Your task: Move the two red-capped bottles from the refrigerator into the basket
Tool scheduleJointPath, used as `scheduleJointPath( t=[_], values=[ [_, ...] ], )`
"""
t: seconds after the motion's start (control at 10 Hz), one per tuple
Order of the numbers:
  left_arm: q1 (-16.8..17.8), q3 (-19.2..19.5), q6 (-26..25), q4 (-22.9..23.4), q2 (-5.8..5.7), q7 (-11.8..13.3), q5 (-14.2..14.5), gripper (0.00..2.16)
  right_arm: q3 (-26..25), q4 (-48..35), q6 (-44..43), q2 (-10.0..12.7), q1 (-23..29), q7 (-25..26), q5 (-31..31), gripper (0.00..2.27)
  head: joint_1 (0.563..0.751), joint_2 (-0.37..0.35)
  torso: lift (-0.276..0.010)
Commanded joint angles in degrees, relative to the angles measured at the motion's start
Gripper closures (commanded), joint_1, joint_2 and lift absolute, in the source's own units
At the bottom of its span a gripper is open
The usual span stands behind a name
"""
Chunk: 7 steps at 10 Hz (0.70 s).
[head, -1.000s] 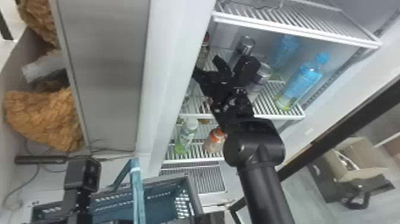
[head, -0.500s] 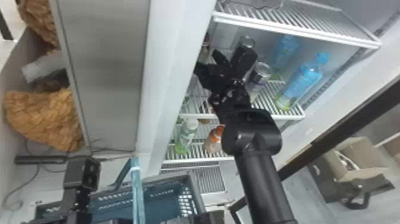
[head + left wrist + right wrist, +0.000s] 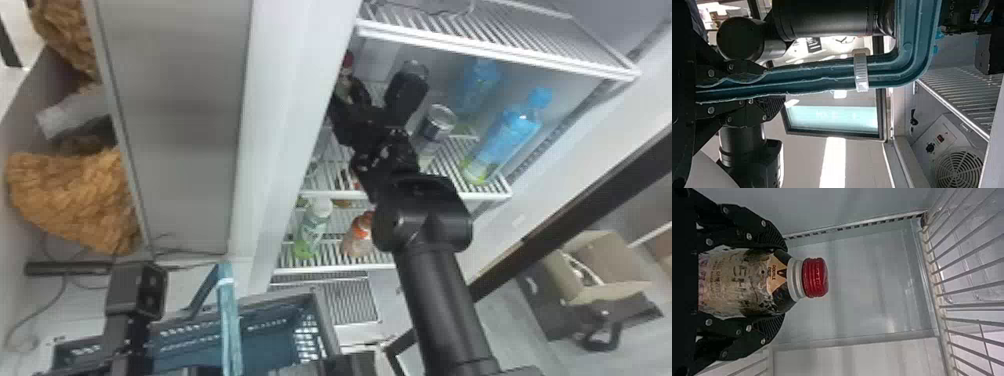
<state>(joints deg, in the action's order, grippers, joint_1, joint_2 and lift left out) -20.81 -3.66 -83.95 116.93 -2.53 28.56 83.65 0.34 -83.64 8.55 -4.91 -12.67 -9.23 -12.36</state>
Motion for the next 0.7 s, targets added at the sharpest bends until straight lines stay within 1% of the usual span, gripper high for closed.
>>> scheduleJointPath(
  t=[0.0,0.2,0.4,0.6],
  values=[
    [0.0,0.0,0.0,0.0,-0.02,0.0,0.1,1.21,0.0,-0.2,-0.1,-0.1,0.2,0.0,0.1,1.28,0.695,-0.35,0.0],
    [0.0,0.0,0.0,0.0,-0.11,0.0,0.0,1.21,0.5,-3.5,-0.1,-0.5,1.4,0.0,-0.1,1.28,0.695,-0.35,0.0],
    [0.0,0.0,0.0,-0.1,-0.11,0.0,0.0,1.21,0.9,-8.4,0.7,-1.1,4.0,0.0,-0.6,1.28,0.695,-0.35,0.0],
    [0.1,-0.3,0.0,-0.3,-0.11,-0.1,0.0,1.21,0.9,-14.6,3.0,-1.6,8.0,0.0,-1.9,1.28,0.695,-0.35,0.0]
  ],
)
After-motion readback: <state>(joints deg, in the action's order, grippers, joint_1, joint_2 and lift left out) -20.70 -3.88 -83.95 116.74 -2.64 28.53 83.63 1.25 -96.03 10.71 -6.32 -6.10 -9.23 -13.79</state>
